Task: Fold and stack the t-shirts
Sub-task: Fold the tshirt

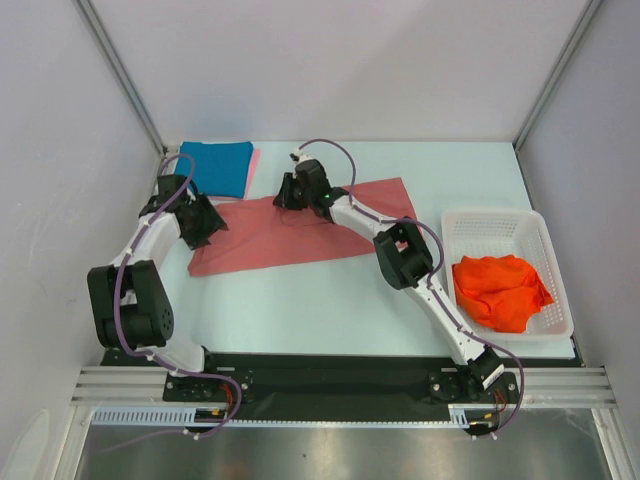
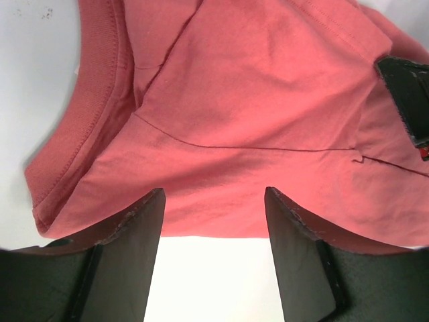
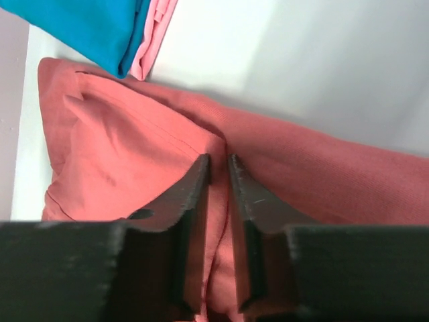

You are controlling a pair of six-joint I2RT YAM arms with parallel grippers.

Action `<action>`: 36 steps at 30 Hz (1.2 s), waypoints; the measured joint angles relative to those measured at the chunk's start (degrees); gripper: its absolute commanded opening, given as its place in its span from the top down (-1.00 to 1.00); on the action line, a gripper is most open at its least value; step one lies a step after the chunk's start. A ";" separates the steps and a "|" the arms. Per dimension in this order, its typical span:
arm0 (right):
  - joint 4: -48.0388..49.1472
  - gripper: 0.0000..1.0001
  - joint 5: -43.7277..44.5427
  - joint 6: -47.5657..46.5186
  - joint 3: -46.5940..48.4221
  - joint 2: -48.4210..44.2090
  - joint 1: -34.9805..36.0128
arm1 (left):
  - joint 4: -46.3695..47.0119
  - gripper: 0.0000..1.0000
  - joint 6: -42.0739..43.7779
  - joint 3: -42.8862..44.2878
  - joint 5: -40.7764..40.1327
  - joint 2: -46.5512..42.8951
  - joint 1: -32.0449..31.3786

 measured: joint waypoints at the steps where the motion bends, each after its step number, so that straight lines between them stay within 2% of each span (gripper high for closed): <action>1: -0.22 0.31 0.00 0.04 0.00 0.00 -0.07 | -0.11 -0.28 0.00 0.00 -0.22 0.11 0.00; 3: -1.38 0.20 0.00 -0.17 0.09 -0.11 -0.31 | -0.31 -0.22 0.02 -0.02 -0.48 0.31 0.00; 4: -2.29 0.11 -0.28 -0.39 0.33 -0.33 -0.55 | -0.48 -0.13 0.00 -0.02 -0.79 0.39 0.00; 6: -5.53 0.04 0.02 -1.33 0.42 -1.57 -0.94 | -0.74 -0.04 -0.13 -0.17 -1.25 0.50 0.00; 7: -8.07 -0.01 0.31 -2.56 0.39 -2.69 -1.29 | -1.03 0.11 -0.42 -0.33 -1.53 0.68 0.00; 8: -10.93 -0.01 0.63 -4.04 0.37 -4.00 -1.70 | -1.40 0.16 -0.72 -0.46 -1.84 1.01 0.04; 13: -20.98 0.15 2.47 -11.17 -4.39 -14.40 -4.09 | -2.69 0.38 -2.56 -3.98 -2.93 4.13 1.62; 16: -23.96 0.24 3.48 -14.29 -13.68 -24.33 -5.97 | -3.08 0.45 -4.66 -7.41 -2.32 6.73 4.79; 20: -26.38 0.28 3.91 -17.00 -26.40 -35.78 -9.49 | -3.30 0.47 -7.04 -7.52 1.07 7.15 8.70; 23: -28.06 0.28 5.09 -18.97 -33.66 -40.35 -12.76 | -3.37 0.46 -7.54 -7.63 2.38 7.32 9.81; 27: -32.00 0.26 8.28 -22.08 -37.64 -40.81 -15.63 | -3.85 0.39 -7.48 -7.48 2.67 7.06 10.58; 33: -38.12 0.30 14.34 -24.87 -37.73 -39.58 -15.43 | -6.80 0.23 -5.68 -8.15 -6.16 0.48 9.33; 35: -38.86 0.22 15.80 -26.73 -37.73 -39.39 -15.65 | -7.69 0.04 -5.35 -7.80 -8.90 -3.15 6.36; 36: -38.91 0.14 15.93 -28.06 -37.73 -39.39 -15.89 | -8.07 -0.21 -5.38 -7.34 -9.77 -4.72 4.28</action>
